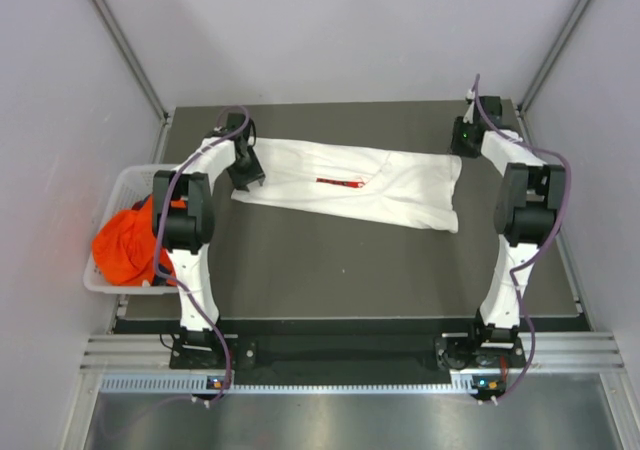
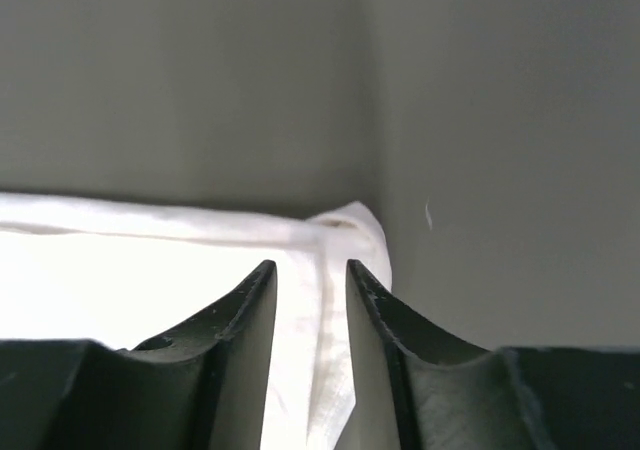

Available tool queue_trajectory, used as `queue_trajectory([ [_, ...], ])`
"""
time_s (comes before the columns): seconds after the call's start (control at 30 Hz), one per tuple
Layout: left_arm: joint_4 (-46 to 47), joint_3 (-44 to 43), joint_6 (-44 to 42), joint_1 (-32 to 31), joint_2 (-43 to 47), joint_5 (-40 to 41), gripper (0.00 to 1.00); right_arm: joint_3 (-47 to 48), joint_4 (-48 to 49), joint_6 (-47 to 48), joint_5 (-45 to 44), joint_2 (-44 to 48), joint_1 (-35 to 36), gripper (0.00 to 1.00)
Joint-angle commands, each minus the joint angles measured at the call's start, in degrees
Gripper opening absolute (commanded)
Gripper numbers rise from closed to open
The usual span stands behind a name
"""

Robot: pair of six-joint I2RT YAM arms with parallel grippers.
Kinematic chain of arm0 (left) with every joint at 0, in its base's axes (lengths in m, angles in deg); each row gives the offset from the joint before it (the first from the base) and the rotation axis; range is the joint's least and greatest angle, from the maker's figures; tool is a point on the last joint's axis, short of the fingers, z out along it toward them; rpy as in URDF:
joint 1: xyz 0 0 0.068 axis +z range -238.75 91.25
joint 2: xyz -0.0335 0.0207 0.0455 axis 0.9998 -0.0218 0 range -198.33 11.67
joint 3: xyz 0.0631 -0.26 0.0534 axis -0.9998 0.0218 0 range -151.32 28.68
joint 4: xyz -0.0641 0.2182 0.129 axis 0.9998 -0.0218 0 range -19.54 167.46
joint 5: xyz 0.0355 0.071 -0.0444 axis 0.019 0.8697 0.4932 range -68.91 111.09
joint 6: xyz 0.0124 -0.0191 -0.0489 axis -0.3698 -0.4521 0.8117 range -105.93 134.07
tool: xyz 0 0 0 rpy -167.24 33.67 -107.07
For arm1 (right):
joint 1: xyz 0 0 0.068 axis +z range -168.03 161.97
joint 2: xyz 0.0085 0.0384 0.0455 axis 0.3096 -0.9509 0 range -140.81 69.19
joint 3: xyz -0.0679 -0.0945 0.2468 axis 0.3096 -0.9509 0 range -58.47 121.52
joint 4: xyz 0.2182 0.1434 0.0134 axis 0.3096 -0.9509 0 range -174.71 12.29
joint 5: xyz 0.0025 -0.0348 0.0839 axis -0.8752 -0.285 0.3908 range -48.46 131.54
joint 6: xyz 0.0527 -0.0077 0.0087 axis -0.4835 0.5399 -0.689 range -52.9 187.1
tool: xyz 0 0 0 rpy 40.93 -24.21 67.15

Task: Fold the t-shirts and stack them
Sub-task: Fold the tshirt

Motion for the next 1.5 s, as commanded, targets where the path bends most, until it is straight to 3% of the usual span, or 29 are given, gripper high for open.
queue_trajectory([
  [0.0,-3.24,-6.11,-1.18,0.66,1.04,-0.03,0.47,3.21,-6.51,-3.65,-0.11,5.88,-0.49,0.35],
  [0.1,-4.3,-9.02,-1.63,0.66,1.82,0.49,0.47,0.6,-11.8,-8.31,0.14,11.06,1.0,0.34],
  [0.33,-2.38,-4.74,-1.53,0.57,2.53,-1.44,0.47,-16.28,-8.39,-16.32,5.41,21.7,9.95,0.29],
  [0.6,-2.11,2.73,-2.77,0.83,3.14,5.32,0.46,-29.47,-5.13,-20.02,1.74,24.96,10.41,0.25],
  [0.77,-2.81,6.69,-1.8,1.36,3.76,8.75,0.46,-32.12,-3.2,-17.4,-3.27,24.44,7.77,0.24],
  [0.97,-3.95,6.71,-1.54,1.45,6.13,9.9,0.46,-29.22,-3.45,-13.16,-2.58,24.6,7.59,0.26],
  [1.03,-4.74,5.39,-2.32,1.36,7.8,9.47,0.47,-28.08,-6.43,-15.09,-3.71,26.62,7.6,0.29],
  [1.17,-7.11,-0.05,-4.7,-0.12,10.09,9.02,0.47,-26.67,-16.63,-29.99,-7.15,33.55,5.93,0.41],
  [1.27,-5.98,1.85,-6.28,-2.06,13.33,2.63,0.48,-31.14,-16.39,-38.09,-3.21,39.52,5.31,0.42],
  [1.47,5.17,13.27,-6.81,-6.97,20.72,-15.74,0.51,-40.72,-12.52,-43.75,-2.23,45.52,6.19,0.46],
])
